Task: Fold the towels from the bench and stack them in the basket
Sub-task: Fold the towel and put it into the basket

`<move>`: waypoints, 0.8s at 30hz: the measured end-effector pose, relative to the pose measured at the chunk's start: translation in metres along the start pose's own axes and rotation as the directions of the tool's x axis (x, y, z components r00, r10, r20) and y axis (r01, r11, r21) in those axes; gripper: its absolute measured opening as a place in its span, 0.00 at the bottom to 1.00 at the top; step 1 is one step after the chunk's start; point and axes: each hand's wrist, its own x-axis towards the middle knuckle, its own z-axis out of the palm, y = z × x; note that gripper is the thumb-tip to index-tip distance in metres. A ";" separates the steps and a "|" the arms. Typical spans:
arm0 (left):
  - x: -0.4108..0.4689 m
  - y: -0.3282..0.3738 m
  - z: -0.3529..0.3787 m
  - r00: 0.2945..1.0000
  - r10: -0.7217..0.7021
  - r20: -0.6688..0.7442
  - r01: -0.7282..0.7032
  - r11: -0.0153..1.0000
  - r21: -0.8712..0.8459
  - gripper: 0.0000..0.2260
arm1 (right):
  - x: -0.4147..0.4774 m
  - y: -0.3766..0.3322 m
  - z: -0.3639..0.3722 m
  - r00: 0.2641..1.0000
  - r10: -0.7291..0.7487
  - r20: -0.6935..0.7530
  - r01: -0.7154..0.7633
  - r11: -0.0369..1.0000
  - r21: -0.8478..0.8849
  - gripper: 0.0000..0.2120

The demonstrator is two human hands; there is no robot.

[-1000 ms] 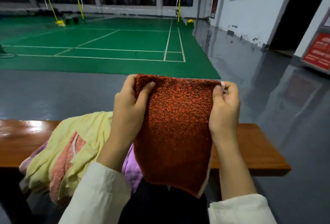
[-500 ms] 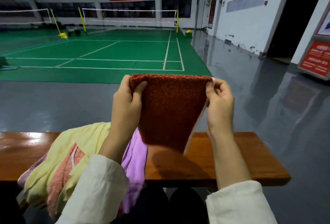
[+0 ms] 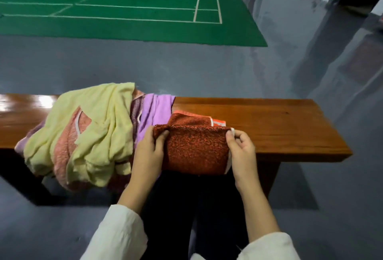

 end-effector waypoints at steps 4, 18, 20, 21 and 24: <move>0.012 -0.009 0.006 0.996 -0.079 0.032 0.079 0.997 -0.017 0.03 | 0.000 0.009 -0.008 0.943 0.183 0.278 -0.181 0.983 -0.031 0.05; 0.027 -0.057 0.029 0.943 -0.185 0.276 0.159 0.981 0.115 0.08 | 0.045 0.052 0.015 0.995 -0.078 -0.063 0.051 0.938 -0.344 0.04; 0.036 -0.055 0.037 0.960 -0.162 0.230 0.124 0.977 0.171 0.10 | 0.060 0.052 0.019 0.992 -0.089 -0.091 0.046 0.916 -0.398 0.04; 0.042 -0.054 0.040 0.966 -0.160 0.202 0.118 0.972 0.205 0.11 | 0.066 0.051 0.020 0.991 -0.095 -0.097 0.045 0.904 -0.426 0.05; 0.054 -0.054 0.049 0.977 -0.177 0.119 0.140 0.953 0.267 0.15 | 0.082 0.050 0.024 0.991 -0.092 -0.093 0.035 0.869 -0.493 0.08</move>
